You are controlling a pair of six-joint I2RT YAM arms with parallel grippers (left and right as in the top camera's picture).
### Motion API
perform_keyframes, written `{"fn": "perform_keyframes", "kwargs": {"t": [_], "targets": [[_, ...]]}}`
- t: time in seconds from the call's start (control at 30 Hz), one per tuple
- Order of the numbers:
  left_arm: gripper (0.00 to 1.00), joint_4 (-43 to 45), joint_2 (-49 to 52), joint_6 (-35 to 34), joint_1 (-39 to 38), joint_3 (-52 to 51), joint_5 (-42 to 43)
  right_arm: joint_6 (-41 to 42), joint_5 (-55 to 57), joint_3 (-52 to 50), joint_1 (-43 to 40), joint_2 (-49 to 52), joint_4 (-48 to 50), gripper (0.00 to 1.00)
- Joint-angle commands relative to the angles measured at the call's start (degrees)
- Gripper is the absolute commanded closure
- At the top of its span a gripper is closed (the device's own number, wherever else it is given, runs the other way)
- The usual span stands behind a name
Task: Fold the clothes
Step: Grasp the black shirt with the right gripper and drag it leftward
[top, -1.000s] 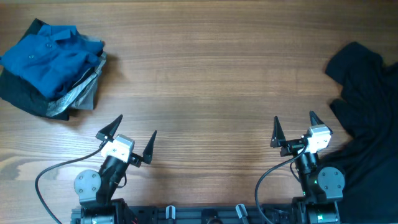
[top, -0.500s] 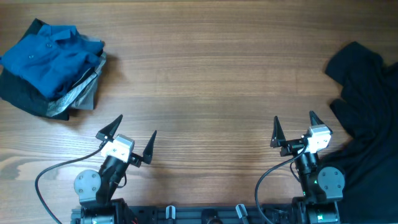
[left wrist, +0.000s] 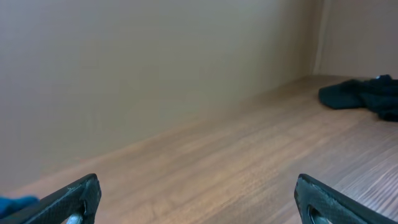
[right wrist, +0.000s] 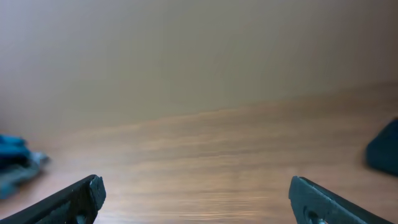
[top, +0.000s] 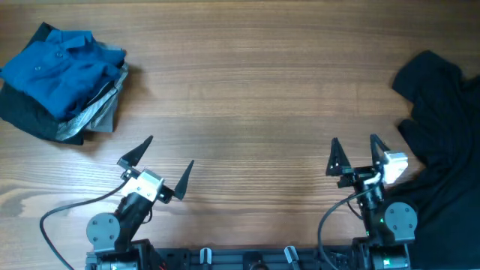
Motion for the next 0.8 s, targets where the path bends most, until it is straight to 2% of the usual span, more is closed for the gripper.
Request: {"fn": "perform_keyframes", "kwargs": {"t": [0.0, 0.07, 0.1, 0.2, 0.3, 0.37, 0.47, 0.5, 0.57, 0.67, 0.73, 0.77], "targets": [[0.00, 0.9, -0.3, -9.9, -0.2, 2.4, -0.4, 8.7, -8.0, 6.2, 0.1, 0.2, 0.4, 0.00], [0.00, -5.9, 0.9, -17.8, -0.2, 6.8, -5.6, 5.5, -11.0, 10.2, 0.1, 1.5, -2.0, 0.00], [0.00, -10.3, 3.1, -19.2, -0.2, 10.2, -7.2, 4.3, -11.0, 12.3, 0.1, 3.2, -4.3, 0.00], [0.00, -17.4, 16.7, -19.2, -0.2, 22.4, -8.9, 2.9, -11.3, 20.3, 0.1, 16.5, -9.3, 0.00], [0.00, -29.3, 36.6, -19.2, -0.3, 38.7, -9.9, 2.9, -14.2, 33.5, 0.1, 37.6, -17.0, 0.00], [0.00, -39.4, 50.2, -19.2, -0.3, 50.5, -9.9, 2.8, -17.2, 45.9, 0.1, 52.4, -23.8, 0.01], [0.00, -45.9, 62.1, -19.3, -0.2, 59.8, -9.7, -0.1, -24.5, 61.5, 0.1, 68.3, -30.6, 0.00], [0.00, -46.9, 66.1, -19.7, -0.3, 60.9, -7.5, -3.6, -26.8, 66.4, -0.4, 74.2, -31.7, 0.00], [0.00, -47.5, 69.6, -19.6, -0.2, 60.9, -4.6, -5.8, -22.2, 71.7, -3.0, 81.4, -34.6, 0.00], [0.00, -50.0, 71.0, -19.6, -0.2, 60.9, -2.3, 3.1, -5.4, 75.0, -11.4, 89.0, -38.6, 0.00], [0.01, -50.2, 70.9, -19.6, -0.2, 60.9, -2.3, 4.8, -0.4, 75.0, -17.9, 92.6, -39.5, 0.00], [0.05, -50.2, 70.9, -19.6, -0.2, 60.9, -2.3, 4.8, 0.8, 75.0, -20.4, 94.2, -40.2, 0.00]]}}
